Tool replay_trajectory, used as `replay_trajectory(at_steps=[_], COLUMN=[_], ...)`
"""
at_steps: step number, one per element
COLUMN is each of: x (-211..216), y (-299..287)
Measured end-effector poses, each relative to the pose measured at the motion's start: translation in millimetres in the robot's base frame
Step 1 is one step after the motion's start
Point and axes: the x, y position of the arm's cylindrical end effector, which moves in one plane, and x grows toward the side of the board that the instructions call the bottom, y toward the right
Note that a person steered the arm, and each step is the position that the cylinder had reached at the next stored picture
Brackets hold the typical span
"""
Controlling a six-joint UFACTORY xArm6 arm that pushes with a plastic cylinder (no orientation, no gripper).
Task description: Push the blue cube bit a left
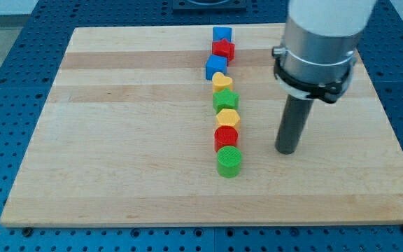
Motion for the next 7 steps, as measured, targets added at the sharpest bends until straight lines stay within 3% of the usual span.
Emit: replay_trajectory(at_steps=[1,3,6,7], x=[-43.3,-179.6,-177.9,-176.0], y=[1.2,-14.2,-137.4,-151.2])
